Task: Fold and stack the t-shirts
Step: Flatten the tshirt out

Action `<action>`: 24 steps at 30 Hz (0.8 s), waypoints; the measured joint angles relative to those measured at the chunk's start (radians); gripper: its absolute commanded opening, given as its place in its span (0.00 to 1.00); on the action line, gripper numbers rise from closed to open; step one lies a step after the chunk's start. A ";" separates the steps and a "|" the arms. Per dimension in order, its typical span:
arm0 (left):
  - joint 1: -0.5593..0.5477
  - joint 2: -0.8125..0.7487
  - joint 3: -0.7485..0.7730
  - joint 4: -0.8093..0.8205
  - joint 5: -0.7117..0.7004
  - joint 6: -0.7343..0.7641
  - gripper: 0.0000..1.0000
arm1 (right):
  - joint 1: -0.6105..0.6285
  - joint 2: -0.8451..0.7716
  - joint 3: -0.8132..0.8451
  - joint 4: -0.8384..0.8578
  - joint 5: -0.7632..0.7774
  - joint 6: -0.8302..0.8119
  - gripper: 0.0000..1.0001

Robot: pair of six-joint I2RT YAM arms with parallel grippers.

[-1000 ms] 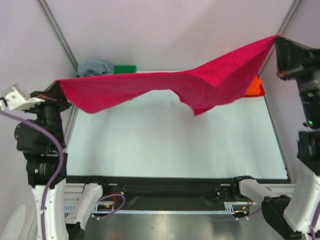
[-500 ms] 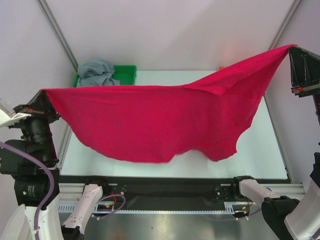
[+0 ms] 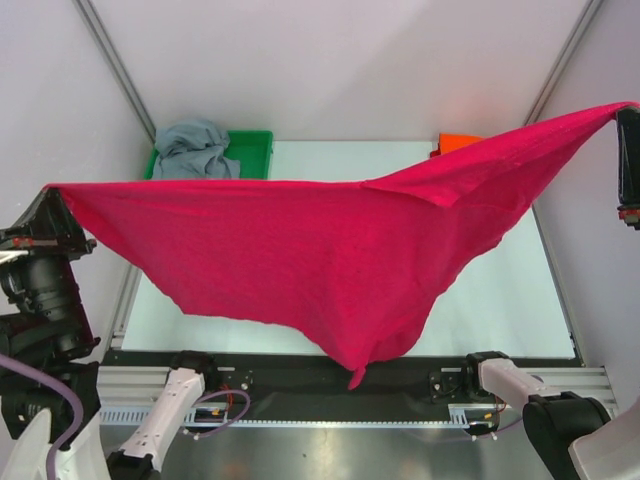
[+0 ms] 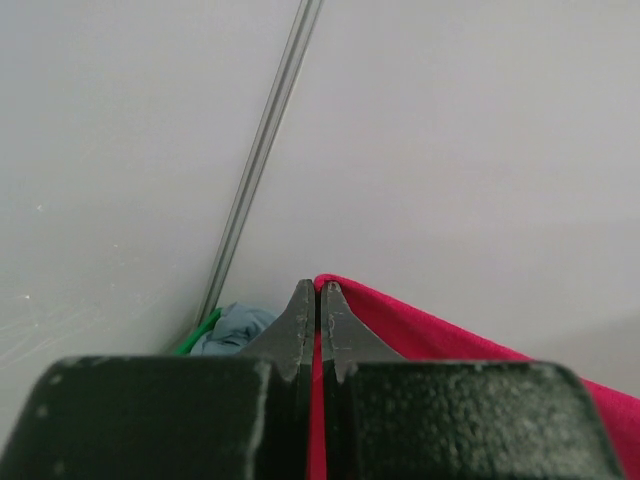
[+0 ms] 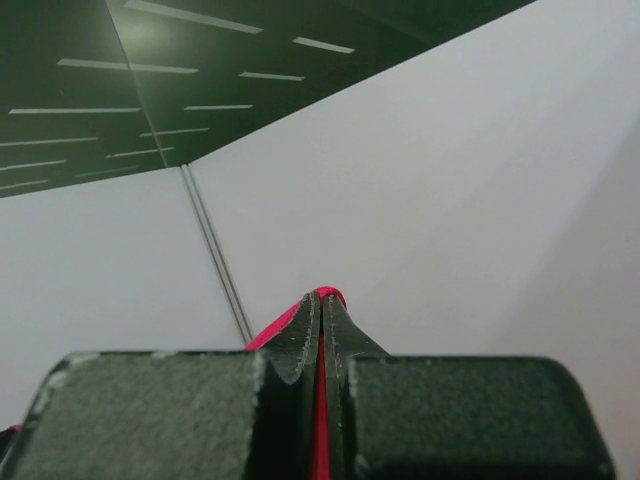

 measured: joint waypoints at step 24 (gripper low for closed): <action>-0.033 0.109 -0.151 0.123 -0.046 0.064 0.00 | 0.000 0.061 -0.216 0.119 -0.014 0.015 0.00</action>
